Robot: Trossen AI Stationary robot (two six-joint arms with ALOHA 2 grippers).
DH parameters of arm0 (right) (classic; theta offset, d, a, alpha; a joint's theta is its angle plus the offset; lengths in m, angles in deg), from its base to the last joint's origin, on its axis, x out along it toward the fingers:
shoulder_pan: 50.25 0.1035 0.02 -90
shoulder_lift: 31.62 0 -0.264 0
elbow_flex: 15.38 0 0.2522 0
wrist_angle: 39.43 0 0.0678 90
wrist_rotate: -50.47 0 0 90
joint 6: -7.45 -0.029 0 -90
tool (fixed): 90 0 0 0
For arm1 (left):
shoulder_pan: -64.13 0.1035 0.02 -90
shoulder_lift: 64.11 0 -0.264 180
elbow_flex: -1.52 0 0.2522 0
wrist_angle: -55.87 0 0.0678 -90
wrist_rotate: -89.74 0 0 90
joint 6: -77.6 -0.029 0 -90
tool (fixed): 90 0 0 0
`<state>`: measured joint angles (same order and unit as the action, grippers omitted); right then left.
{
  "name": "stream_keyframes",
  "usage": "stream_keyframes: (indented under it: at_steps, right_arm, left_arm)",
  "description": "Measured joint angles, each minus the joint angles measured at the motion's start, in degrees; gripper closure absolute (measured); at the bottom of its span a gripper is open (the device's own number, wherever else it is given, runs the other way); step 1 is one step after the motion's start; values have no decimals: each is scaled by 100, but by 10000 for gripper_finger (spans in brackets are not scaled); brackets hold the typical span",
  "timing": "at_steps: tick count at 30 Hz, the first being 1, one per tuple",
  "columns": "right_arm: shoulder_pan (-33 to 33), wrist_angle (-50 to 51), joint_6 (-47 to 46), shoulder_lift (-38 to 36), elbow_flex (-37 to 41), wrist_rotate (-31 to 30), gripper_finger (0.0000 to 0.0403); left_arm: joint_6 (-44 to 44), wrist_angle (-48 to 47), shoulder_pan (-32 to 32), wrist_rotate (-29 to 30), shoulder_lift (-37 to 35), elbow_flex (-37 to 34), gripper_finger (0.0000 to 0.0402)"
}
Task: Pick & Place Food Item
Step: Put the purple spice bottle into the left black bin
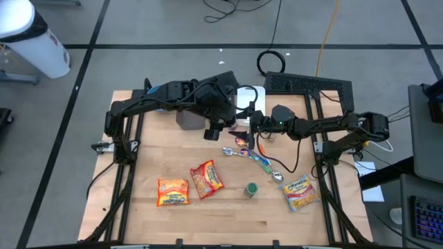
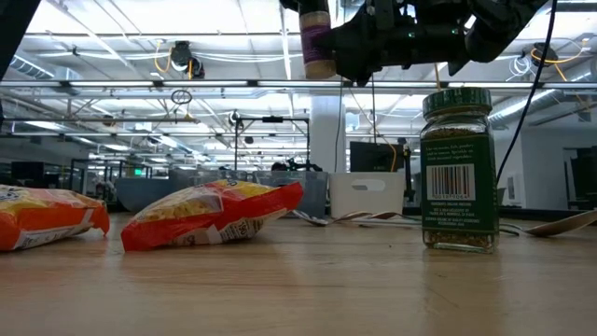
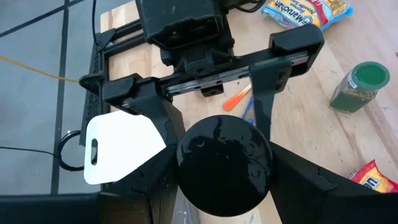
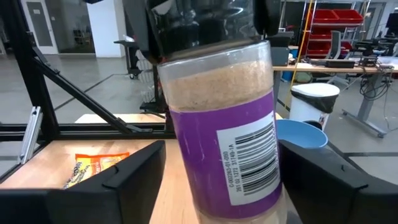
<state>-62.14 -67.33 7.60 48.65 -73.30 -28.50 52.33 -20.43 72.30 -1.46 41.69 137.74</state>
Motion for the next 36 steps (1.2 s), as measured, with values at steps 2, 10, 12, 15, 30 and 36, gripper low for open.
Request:
stream_keyframes:
  at_steps: [2,10,12,15,30,36]
  right_arm:
    - [0,9,-31,-6,0,39,95]
    - [-4,683,426,-548,0,-164,91]
    - [1,1062,640,-811,2,-412,93]
    - [7,1481,826,-1183,-1,-632,94]
    - [-10,2756,1042,-2242,2,-1424,94]
    - [-16,2872,1017,-2262,12,-1424,94]
  left_arm:
    - [-21,-18,14,-4,0,0,189]
    - [-18,-126,249,-77,-100,2,189]
    - [-18,-249,321,-8,-191,2,189]
    - [13,-339,457,86,-357,2,189]
    - [297,-361,1582,-1277,-1159,-597,189]
    - [389,221,2055,-1789,-1593,-1645,189]
